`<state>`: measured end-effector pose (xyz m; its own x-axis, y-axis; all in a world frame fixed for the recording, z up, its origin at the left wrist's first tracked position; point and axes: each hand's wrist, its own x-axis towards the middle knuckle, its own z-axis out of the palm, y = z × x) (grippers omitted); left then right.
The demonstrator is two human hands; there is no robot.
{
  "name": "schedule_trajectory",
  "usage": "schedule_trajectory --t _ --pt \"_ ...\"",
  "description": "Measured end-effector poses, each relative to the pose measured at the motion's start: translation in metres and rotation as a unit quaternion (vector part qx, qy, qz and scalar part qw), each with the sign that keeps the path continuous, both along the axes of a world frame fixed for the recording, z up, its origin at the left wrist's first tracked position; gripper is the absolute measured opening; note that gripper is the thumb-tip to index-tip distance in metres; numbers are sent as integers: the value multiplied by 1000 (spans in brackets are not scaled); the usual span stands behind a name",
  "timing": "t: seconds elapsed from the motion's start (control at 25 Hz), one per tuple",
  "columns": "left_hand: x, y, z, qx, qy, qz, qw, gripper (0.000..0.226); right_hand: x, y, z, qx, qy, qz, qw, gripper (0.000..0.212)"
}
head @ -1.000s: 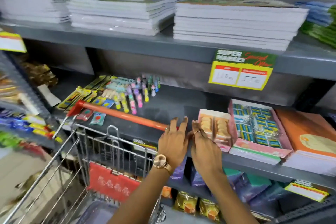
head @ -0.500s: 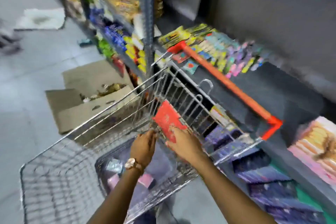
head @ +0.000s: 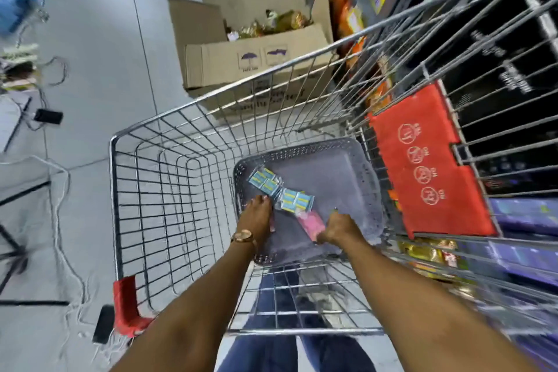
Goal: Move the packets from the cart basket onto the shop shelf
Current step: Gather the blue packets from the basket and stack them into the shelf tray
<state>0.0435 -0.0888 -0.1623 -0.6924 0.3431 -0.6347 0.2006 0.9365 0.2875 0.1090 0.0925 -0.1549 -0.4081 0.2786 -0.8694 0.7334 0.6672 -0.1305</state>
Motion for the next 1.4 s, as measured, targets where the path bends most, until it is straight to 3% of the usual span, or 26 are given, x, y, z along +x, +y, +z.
schedule_trajectory --t 0.08,0.16,0.28,0.44,0.56,0.68,0.76,0.88,1.0,1.08,1.24,1.4 --pt "-11 8 -12 16 51 11 999 47 -8 -12 -20 14 74 8 997 78" --pt "-22 17 -20 16 87 98 991 53 -19 -22 -33 7 151 20 988 88" --pt "-35 38 -30 -15 80 248 965 68 -31 -31 -44 15 195 21 980 74" --pt "-39 61 -46 -42 72 208 975 76 -31 -24 -42 12 195 -27 980 63" --pt "-39 57 -42 -79 94 182 976 79 -31 -6 -30 14 191 -97 977 43" --pt "-43 55 -37 -58 89 201 974 63 -27 16 -10 31 179 -149 972 38" --pt "-46 57 -28 5 16 232 973 50 -22 33 9 32 179 -229 956 38" --pt "-47 74 2 134 -57 279 949 12 -19 56 41 1 194 -337 921 32" --pt "-38 103 64 329 -98 361 867 29 -7 81 85 -59 257 -398 879 16" --pt "-33 122 115 419 -106 347 833 31 15 97 126 -66 331 -432 836 12" --pt "-23 158 209 507 -91 190 836 18 83 108 219 -46 456 -459 761 21" --pt "11 230 286 527 -136 -64 836 12 168 118 284 -20 542 -566 621 20"
